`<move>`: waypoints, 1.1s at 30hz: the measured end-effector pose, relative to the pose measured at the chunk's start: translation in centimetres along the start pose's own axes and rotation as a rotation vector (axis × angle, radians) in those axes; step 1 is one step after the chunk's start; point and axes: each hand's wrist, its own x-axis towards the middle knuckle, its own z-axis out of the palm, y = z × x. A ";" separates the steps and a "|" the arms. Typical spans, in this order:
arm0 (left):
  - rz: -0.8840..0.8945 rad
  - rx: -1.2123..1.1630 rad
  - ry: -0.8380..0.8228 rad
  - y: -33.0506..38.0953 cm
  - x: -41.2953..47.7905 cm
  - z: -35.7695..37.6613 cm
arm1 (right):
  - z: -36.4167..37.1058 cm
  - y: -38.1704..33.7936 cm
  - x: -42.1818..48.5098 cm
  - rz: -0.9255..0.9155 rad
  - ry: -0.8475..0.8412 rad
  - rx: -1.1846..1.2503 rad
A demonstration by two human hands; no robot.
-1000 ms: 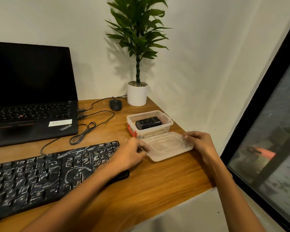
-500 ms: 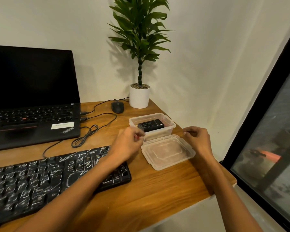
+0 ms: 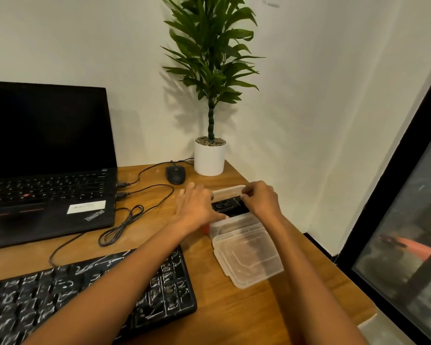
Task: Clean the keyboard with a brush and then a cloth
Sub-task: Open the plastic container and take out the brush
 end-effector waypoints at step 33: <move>-0.325 -1.819 0.084 -12.9 -10.6 -5.9 | 4.1 -12.3 -7.8 -0.009 -0.481 0.923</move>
